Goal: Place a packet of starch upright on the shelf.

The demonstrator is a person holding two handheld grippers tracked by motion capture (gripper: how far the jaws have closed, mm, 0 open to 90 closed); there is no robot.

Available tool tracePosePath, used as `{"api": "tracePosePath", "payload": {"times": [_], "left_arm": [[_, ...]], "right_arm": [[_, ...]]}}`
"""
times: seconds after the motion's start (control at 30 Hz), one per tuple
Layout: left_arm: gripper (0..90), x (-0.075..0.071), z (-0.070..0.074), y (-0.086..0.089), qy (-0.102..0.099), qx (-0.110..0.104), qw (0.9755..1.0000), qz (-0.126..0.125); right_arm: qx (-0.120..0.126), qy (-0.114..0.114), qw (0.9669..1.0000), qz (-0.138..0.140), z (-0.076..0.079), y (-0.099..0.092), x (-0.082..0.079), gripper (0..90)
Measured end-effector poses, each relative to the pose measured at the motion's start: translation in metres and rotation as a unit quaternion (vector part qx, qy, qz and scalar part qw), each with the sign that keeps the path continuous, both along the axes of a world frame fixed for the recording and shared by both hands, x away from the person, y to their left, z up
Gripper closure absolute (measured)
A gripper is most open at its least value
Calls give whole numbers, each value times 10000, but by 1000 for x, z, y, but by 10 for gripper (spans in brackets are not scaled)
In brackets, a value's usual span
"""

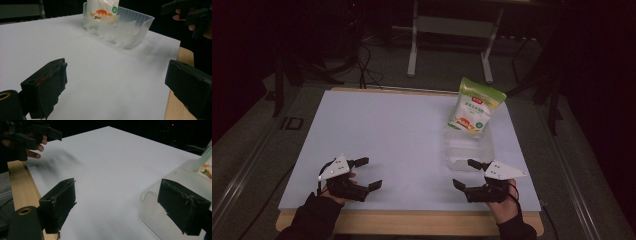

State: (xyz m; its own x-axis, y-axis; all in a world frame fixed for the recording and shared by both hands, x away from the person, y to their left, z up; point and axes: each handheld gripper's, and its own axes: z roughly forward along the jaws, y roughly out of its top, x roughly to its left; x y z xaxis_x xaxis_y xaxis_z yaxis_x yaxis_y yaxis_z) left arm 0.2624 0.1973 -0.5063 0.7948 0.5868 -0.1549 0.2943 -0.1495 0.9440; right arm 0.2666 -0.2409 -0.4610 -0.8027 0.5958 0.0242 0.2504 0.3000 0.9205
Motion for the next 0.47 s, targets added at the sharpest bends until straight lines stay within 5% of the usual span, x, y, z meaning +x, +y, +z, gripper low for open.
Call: {"api": "tracePosePath", "payload": {"times": [0.47], "left_arm": [[43,0,-1,2,-25,-21,10000,49]], "right_arm": [[97,40,9999,-31,-2,-2,1,155]]}}
